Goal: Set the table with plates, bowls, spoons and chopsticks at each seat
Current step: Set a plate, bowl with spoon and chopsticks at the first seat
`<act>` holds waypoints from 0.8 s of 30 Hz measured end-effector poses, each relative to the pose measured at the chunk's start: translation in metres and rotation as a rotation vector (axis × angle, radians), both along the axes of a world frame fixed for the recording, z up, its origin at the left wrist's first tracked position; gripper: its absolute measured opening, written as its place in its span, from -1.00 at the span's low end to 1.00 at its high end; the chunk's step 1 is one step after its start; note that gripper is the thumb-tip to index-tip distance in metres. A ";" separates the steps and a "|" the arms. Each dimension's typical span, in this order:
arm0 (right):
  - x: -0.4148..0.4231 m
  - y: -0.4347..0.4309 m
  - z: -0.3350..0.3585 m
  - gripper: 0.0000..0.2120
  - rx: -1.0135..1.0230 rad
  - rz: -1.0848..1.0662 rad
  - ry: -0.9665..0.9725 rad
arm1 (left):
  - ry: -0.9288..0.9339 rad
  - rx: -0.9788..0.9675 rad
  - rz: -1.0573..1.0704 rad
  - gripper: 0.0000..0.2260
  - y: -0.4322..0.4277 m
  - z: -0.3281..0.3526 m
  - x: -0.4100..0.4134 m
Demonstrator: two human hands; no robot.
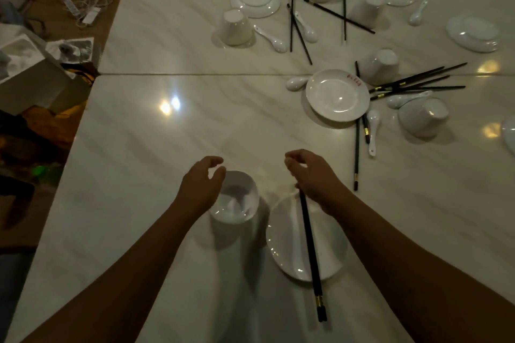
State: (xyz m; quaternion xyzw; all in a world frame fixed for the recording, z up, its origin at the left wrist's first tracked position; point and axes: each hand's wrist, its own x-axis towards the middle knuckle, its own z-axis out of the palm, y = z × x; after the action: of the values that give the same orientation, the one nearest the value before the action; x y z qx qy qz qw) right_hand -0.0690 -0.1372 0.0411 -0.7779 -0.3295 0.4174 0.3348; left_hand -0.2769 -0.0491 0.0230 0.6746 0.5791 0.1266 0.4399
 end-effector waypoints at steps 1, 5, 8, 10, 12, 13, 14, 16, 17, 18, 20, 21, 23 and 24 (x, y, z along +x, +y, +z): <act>0.012 -0.002 0.000 -0.74 0.010 -0.002 -0.080 | 0.037 0.044 -0.071 -0.73 0.005 0.004 0.011; 0.052 -0.014 -0.011 -0.76 -0.072 0.056 -0.309 | 0.149 0.116 -0.319 -0.72 0.015 0.004 0.063; 0.081 -0.024 -0.027 -0.74 -0.124 0.104 -0.403 | 0.240 0.065 -0.466 -0.69 0.016 -0.008 0.103; 0.104 -0.029 -0.036 -0.74 -0.134 0.055 -0.445 | 0.285 0.034 -0.533 -0.66 0.016 -0.016 0.127; 0.128 -0.031 -0.043 -0.72 -0.148 -0.034 -0.473 | 0.316 0.015 -0.546 -0.63 0.018 -0.025 0.146; 0.140 -0.031 -0.047 -0.70 -0.156 -0.069 -0.484 | 0.340 0.012 -0.539 -0.62 0.020 -0.031 0.154; 0.150 -0.031 -0.050 -0.68 -0.164 -0.087 -0.499 | 0.374 0.011 -0.532 -0.60 0.021 -0.036 0.161; 0.170 -0.029 -0.057 -0.66 -0.179 -0.103 -0.509 | 0.451 0.011 -0.520 -0.58 0.021 -0.045 0.171; 0.178 -0.027 -0.059 -0.66 -0.190 -0.111 -0.502 | 0.480 0.011 -0.504 -0.59 0.020 -0.047 0.174; 0.185 -0.025 -0.062 -0.67 -0.204 -0.104 -0.507 | 0.500 0.020 -0.486 -0.59 0.018 -0.049 0.176; 0.196 -0.022 -0.069 -0.71 -0.225 -0.058 -0.542 | 0.528 0.062 -0.458 -0.62 0.016 -0.051 0.181; 0.201 -0.021 -0.071 -0.72 -0.230 -0.046 -0.555 | 0.535 0.083 -0.437 -0.64 0.016 -0.052 0.183; 0.207 -0.020 -0.074 -0.75 -0.247 -0.056 -0.556 | 0.538 0.095 -0.383 -0.68 0.015 -0.053 0.187; 0.210 -0.021 -0.075 -0.76 -0.256 -0.061 -0.556 | 0.543 0.096 -0.371 -0.69 0.014 -0.053 0.189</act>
State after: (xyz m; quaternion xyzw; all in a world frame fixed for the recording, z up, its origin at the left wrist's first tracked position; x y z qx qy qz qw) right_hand 0.1410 -0.1581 -0.0338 -0.9077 -0.3298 0.2164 0.1432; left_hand -0.0880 -0.0348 -0.0301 0.7976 0.5360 -0.1130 0.2527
